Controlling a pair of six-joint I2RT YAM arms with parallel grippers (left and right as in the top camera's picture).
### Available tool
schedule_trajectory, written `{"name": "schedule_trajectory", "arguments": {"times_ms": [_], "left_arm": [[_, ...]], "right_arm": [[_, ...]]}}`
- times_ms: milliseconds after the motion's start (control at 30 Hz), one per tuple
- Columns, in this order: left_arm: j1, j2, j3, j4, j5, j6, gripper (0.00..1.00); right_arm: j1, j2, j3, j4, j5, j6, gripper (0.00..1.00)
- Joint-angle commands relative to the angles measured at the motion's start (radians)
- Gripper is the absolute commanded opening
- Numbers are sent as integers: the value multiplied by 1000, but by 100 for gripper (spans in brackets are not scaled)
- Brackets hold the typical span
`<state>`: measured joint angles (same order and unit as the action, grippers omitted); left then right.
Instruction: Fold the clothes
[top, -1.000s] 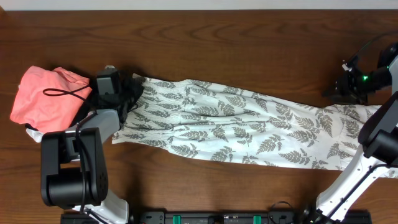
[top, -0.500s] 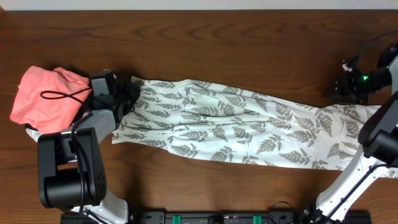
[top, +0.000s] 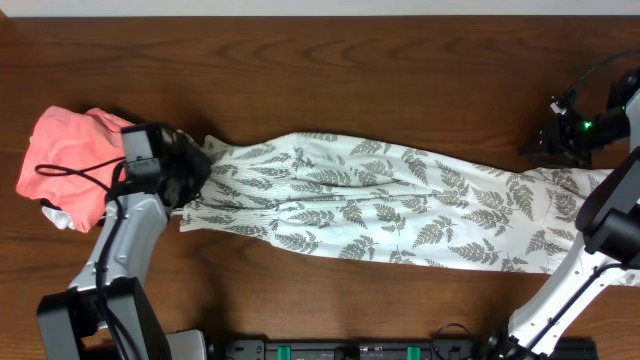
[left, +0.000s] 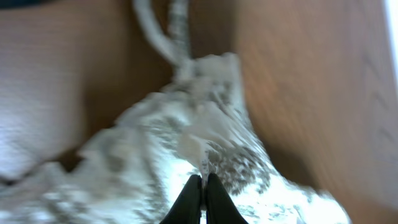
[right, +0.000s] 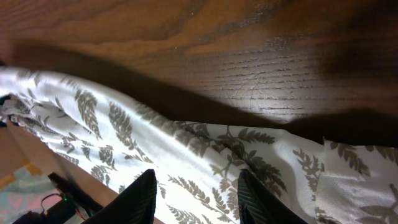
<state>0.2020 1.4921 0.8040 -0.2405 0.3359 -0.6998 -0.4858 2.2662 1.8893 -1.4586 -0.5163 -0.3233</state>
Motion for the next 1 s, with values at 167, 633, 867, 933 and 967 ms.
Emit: {"name": "schedule_trajectory", "arguments": {"times_ms": [167,633,867,933,967], "left_arm": [[87,-3,7,-53,-42,102,6],[108,4,2,-81,-43,121,6],[108,4,2,-164,-109,174,6],[108,4,2,-175,-121,205,6],[108,4,2,-179,-121,215,6]], "right_arm": [[6,-21,0,1,-3,-14,41],[67,-21,0,-30,-226,-204,33],[204,-21,1,-8,-104,-203,32],[251,-24,1,11,-15,-150,31],[273,-29,2,20,21,-128,30]]}}
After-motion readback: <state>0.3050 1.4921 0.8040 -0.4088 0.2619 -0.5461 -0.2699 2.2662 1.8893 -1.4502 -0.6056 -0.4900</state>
